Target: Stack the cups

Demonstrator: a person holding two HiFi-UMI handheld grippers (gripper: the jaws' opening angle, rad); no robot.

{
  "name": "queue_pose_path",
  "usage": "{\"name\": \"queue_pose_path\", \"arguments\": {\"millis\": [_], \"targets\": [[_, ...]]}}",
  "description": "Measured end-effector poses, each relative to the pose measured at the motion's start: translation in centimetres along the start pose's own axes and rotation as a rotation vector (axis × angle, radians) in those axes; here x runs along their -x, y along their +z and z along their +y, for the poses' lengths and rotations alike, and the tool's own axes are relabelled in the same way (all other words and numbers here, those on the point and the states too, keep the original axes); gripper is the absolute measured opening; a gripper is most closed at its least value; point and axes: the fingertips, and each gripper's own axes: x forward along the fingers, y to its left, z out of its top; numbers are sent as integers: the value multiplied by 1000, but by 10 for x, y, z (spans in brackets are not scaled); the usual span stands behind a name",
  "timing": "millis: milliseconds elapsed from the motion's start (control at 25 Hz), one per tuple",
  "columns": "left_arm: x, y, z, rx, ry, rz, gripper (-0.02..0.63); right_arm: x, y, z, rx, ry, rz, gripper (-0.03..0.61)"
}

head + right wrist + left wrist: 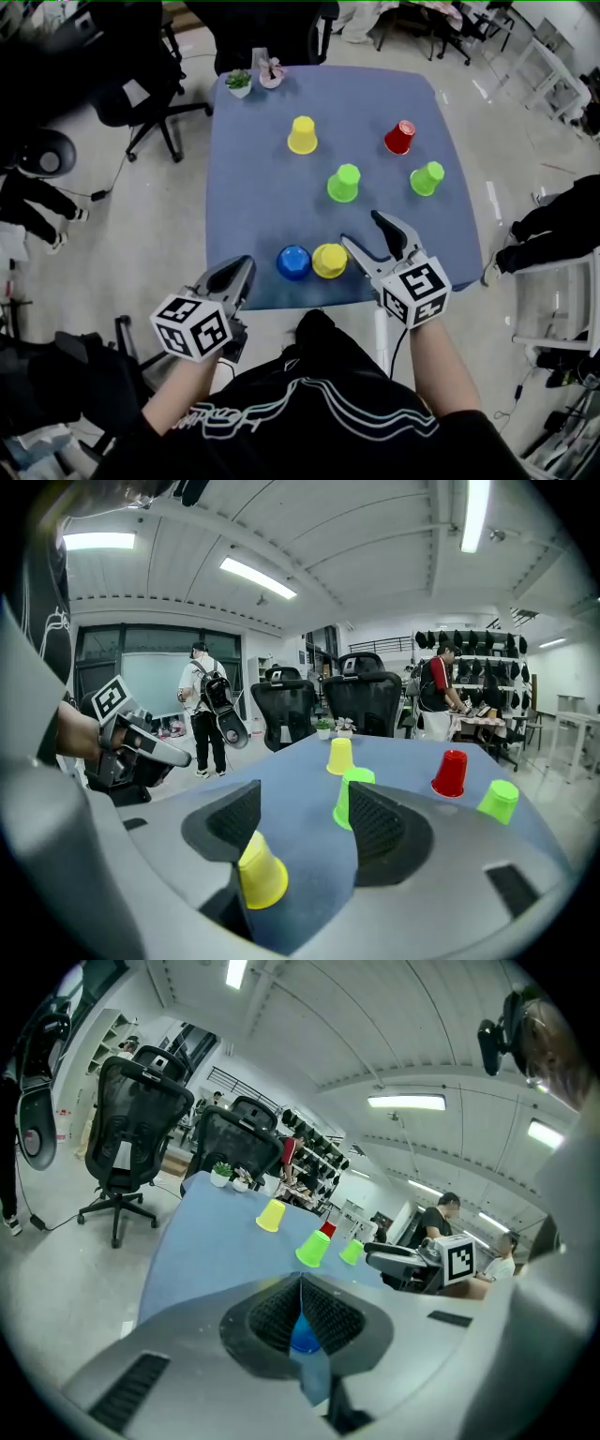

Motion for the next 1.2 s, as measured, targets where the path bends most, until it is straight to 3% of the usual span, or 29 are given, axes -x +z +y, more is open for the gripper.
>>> {"name": "queue_pose_path", "arguments": {"millis": [640, 1200], "targets": [[-33, 62, 19, 37, 131, -88, 25, -97, 87, -74, 165, 153, 15, 291], [-53, 76, 45, 68, 217, -119, 25, -192, 75, -99, 241, 305, 144, 291]]}}
